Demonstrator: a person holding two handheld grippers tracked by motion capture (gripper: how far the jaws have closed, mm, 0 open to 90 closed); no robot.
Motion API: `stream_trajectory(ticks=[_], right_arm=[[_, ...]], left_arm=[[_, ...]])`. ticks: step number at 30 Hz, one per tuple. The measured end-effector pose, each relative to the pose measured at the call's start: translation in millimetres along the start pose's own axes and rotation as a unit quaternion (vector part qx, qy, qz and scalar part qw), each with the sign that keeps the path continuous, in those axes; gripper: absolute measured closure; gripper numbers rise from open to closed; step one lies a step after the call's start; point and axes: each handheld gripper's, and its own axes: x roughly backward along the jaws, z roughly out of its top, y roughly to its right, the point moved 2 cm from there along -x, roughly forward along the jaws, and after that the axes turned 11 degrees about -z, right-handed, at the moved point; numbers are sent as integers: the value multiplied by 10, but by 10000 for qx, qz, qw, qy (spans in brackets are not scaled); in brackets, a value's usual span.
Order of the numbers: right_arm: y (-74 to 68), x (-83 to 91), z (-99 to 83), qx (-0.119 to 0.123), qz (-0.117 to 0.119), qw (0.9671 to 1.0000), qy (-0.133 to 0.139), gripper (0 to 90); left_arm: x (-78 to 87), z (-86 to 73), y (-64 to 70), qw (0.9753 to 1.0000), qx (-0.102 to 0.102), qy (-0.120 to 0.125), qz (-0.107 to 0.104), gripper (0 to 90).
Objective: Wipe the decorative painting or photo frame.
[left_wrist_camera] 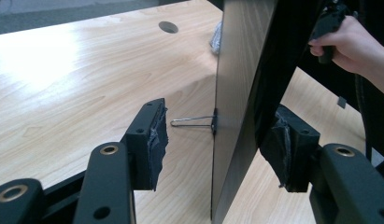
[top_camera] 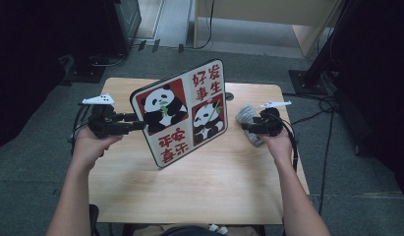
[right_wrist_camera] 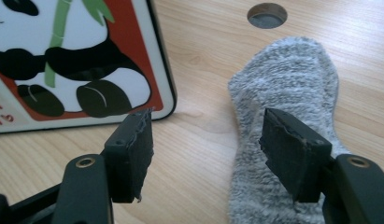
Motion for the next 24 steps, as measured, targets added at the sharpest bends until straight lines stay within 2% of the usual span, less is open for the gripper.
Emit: stream_trajectory(ticks=[4, 12, 20, 24], right_arm=[[-58, 48, -19, 116, 15, 9999, 51, 349], [-124, 143, -67, 163, 37, 9998, 93, 350], [-182, 190, -136, 286, 61, 9996, 27, 349], [-175, 184, -141, 256, 83, 9996, 19, 349]], left_arm=[[13, -9, -17, 10000, 23, 42, 29, 438], [12, -32, -59, 9999, 92, 143, 17, 425], [-3, -48, -91, 9997, 123, 174, 152, 425], [2, -57, -114, 9995, 153, 207, 209, 423]])
